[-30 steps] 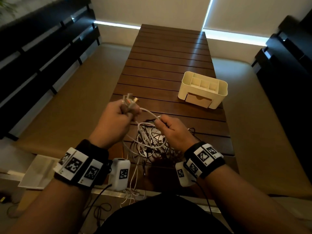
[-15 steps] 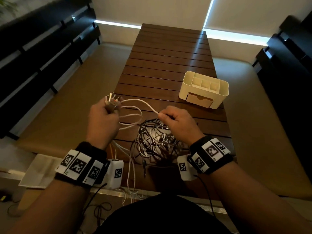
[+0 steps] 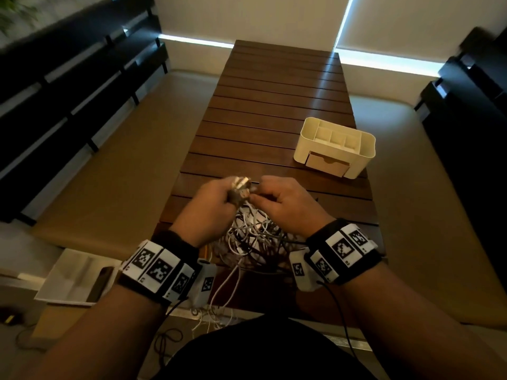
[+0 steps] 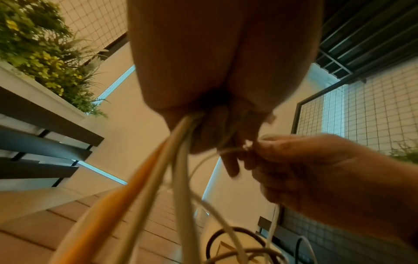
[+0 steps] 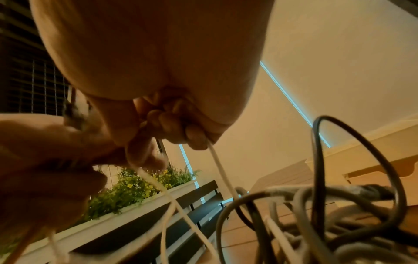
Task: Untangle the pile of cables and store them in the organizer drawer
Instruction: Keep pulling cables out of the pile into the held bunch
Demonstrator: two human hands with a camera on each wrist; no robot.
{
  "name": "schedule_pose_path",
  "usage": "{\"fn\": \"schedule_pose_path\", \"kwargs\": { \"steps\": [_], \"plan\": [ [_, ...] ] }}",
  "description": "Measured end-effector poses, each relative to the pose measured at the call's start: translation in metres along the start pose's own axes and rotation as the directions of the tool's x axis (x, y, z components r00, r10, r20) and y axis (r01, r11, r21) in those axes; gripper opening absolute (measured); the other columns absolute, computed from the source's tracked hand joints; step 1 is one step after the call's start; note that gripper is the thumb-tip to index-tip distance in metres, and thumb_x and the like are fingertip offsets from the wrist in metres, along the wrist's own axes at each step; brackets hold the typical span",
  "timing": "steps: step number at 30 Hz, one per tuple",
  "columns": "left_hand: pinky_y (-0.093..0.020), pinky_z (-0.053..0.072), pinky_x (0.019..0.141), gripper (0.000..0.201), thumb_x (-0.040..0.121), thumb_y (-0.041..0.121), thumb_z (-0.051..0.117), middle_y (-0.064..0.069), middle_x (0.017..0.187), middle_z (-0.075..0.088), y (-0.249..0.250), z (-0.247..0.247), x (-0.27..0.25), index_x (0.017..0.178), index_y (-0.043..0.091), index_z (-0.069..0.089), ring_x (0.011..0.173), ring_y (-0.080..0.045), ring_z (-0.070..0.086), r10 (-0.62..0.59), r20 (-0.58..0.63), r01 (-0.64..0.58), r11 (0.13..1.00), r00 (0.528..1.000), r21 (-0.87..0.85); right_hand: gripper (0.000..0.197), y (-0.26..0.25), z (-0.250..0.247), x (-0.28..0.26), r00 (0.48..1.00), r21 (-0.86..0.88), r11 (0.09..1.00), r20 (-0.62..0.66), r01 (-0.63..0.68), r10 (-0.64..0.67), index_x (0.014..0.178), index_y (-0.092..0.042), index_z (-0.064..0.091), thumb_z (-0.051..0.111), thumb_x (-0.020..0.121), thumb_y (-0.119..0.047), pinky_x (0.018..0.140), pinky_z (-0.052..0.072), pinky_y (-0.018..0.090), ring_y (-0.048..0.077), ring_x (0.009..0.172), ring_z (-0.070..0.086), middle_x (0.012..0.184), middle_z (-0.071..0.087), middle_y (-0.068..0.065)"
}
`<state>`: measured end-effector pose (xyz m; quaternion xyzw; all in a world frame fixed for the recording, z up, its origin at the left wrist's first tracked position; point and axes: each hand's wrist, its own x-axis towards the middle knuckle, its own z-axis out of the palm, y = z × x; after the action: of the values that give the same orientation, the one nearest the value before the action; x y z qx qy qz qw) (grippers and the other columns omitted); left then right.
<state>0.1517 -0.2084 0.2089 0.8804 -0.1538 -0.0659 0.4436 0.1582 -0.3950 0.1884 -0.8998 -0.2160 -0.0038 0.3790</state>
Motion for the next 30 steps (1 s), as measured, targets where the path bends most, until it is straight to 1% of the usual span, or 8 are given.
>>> {"fn": "schedule_pose_path", "kwargs": {
  "steps": [2, 6, 10, 14, 20, 25, 27, 30],
  "plan": [
    [-0.028, 0.039, 0.057, 0.034, 0.094, 0.001, 0.052, 0.005, 0.069, 0.058, 0.002, -0.001, 0.002, 0.074, 0.028, 0.057, 0.059, -0.009, 0.049, -0.054, 0.081, 0.051, 0.998, 0.995, 0.039, 0.016, -0.001, 0.0, -0.001, 1.0, 0.004, 1.0, 0.0, 0.018, -0.018, 0.082, -0.026, 0.064, 0.063, 0.096, -0.021, 0.062, 0.039, 0.017, 0.003, 0.067, 0.051, 0.078, 0.052, -0.013],
    [-0.031, 0.036, 0.057, 0.022, 0.093, 0.003, 0.051, -0.004, 0.07, 0.058, 0.006, -0.009, 0.003, 0.076, 0.014, 0.059, 0.063, -0.019, 0.051, -0.114, 0.118, 0.096, 0.984, 0.986, 0.153, 0.02, 0.005, 0.006, -0.011, 0.999, -0.019, 0.999, 0.033, -0.037, 0.037, 0.092, -0.016, 0.067, 0.058, 0.099, -0.032, 0.061, 0.043, 0.019, 0.009, 0.07, 0.054, 0.082, 0.059, -0.004],
    [-0.018, 0.033, 0.047, 0.022, 0.101, 0.011, 0.052, 0.006, 0.07, 0.056, 0.01, -0.02, 0.002, 0.084, 0.014, 0.067, 0.051, -0.003, 0.048, -0.151, -0.015, 0.152, 0.987, 0.988, 0.058, 0.024, 0.024, 0.015, -0.015, 0.982, -0.154, 0.977, 0.092, -0.149, 0.164, 0.095, -0.019, 0.063, 0.052, 0.101, -0.039, 0.068, 0.047, 0.03, 0.01, 0.076, 0.054, 0.086, 0.059, -0.004],
    [-0.027, 0.034, 0.047, 0.021, 0.101, 0.015, 0.052, 0.005, 0.07, 0.057, 0.003, -0.036, -0.002, 0.088, 0.008, 0.066, 0.052, -0.013, 0.045, -0.236, -0.137, 0.223, 0.969, 0.962, -0.106, 0.025, 0.049, 0.01, -0.021, 0.921, -0.137, 0.923, 0.109, -0.358, 0.374, 0.097, -0.024, 0.062, 0.042, 0.105, -0.038, 0.073, 0.055, 0.045, 0.018, 0.076, 0.059, 0.086, 0.063, 0.001],
    [-0.027, 0.035, 0.052, 0.021, 0.102, 0.016, 0.053, 0.0, 0.075, 0.065, -0.007, -0.031, -0.009, 0.088, 0.01, 0.067, 0.056, -0.007, 0.048, -0.294, -0.102, 0.293, 0.956, 0.95, -0.03, 0.02, 0.029, -0.008, -0.016, 0.947, 0.023, 0.947, 0.004, -0.321, 0.321, 0.099, -0.022, 0.058, 0.045, 0.104, -0.037, 0.066, 0.049, 0.037, 0.019, 0.072, 0.057, 0.083, 0.062, 0.003],
    [-0.026, 0.037, 0.051, 0.023, 0.102, 0.025, 0.054, 0.007, 0.076, 0.072, -0.014, -0.036, -0.012, 0.09, 0.013, 0.07, 0.05, 0.0, 0.049, -0.288, -0.098, 0.28, 0.956, 0.952, -0.088, 0.022, 0.001, -0.006, -0.022, 0.941, 0.039, 0.956, 0.197, -0.289, 0.277, 0.09, -0.031, 0.056, 0.043, 0.103, -0.043, 0.07, 0.047, 0.034, 0.013, 0.072, 0.055, 0.083, 0.061, -0.001],
    [-0.026, 0.037, 0.051, 0.025, 0.102, 0.026, 0.054, 0.005, 0.068, 0.066, -0.016, -0.039, -0.016, 0.086, 0.014, 0.069, 0.049, -0.003, 0.049, -0.297, -0.027, 0.296, 0.954, 0.954, -0.044, 0.02, 0.0, 0.0, -0.029, 0.893, -0.008, 0.947, 0.333, -0.32, 0.304, 0.095, -0.03, 0.059, 0.049, 0.101, -0.045, 0.077, 0.05, 0.032, 0.011, 0.082, 0.06, 0.091, 0.064, -0.005],
    [-0.025, 0.034, 0.048, 0.023, 0.1, 0.022, 0.058, 0.007, 0.056, 0.057, -0.026, -0.039, -0.024, 0.082, 0.014, 0.07, 0.042, -0.004, 0.043, -0.345, 0.159, 0.346, 0.938, 0.925, 0.021, 0.024, 0.004, 0.001, -0.042, 0.773, -0.054, 0.924, 0.531, -0.379, 0.348, 0.107, -0.029, 0.063, 0.064, 0.092, -0.048, 0.086, 0.052, 0.034, 0.011, 0.093, 0.064, 0.101, 0.067, -0.006]
  ]
}}
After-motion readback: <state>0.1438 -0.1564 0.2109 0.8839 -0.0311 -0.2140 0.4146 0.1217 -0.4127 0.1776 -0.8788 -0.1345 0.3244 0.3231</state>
